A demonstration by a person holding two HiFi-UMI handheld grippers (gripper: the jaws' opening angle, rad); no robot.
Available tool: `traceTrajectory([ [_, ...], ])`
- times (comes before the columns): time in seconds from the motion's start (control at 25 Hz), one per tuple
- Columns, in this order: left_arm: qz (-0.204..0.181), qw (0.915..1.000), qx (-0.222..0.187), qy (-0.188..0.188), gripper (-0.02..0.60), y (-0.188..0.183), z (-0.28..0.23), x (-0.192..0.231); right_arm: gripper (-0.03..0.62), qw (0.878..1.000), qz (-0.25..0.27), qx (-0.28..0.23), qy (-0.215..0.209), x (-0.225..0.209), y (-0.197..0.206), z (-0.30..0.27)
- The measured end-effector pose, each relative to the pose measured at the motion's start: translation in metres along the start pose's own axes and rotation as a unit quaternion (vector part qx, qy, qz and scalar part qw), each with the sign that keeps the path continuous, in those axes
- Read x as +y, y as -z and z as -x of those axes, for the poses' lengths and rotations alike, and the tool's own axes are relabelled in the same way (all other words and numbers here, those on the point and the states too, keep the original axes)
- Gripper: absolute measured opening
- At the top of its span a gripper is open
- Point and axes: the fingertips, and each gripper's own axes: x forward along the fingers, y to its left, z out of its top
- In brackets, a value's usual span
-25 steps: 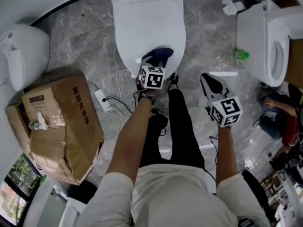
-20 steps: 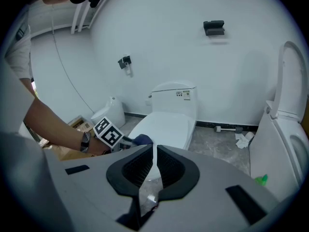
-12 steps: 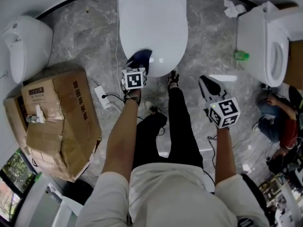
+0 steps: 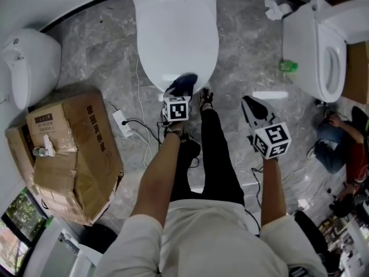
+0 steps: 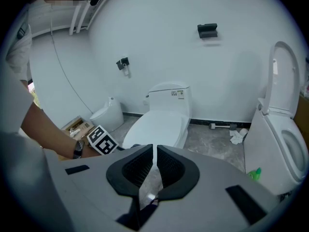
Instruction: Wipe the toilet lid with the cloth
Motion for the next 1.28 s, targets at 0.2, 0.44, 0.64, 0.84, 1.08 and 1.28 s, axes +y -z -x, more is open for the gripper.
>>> traceTrajectory([
  [0.2,-0.021,0.9991,0.005,0.036,0.1,-0.006,-0.014,-0.046,0.046,1.0,-0.007,-0.004,0.021,-0.015,-0.003,0.014],
  [0.44,-0.051,0.9923,-0.013,0.112,0.101,-0.033,-0.02,-0.092,0.046,0.999,-0.016,-0.005,0.048,-0.034,-0.003,0.032],
  [0.64,-0.092,0.9799,-0.071,0.162,0.101,-0.074,0.007,-0.117,0.046,0.998,-0.023,-0.02,0.061,-0.033,-0.017,0.038],
  [0.84,-0.079,0.9779,-0.112,0.157,0.1,-0.111,0.07,-0.097,0.046,0.997,-0.018,-0.048,0.05,-0.002,-0.062,0.052],
  [1.08,-0.085,0.9698,-0.185,0.134,0.1,-0.165,0.161,-0.077,0.046,0.995,0.007,-0.093,0.039,0.024,-0.132,0.081],
  [1.28,-0.093,0.9616,-0.238,0.102,0.098,-0.195,0.232,-0.05,0.046,0.992,0.035,-0.116,0.028,0.043,-0.177,0.095],
])
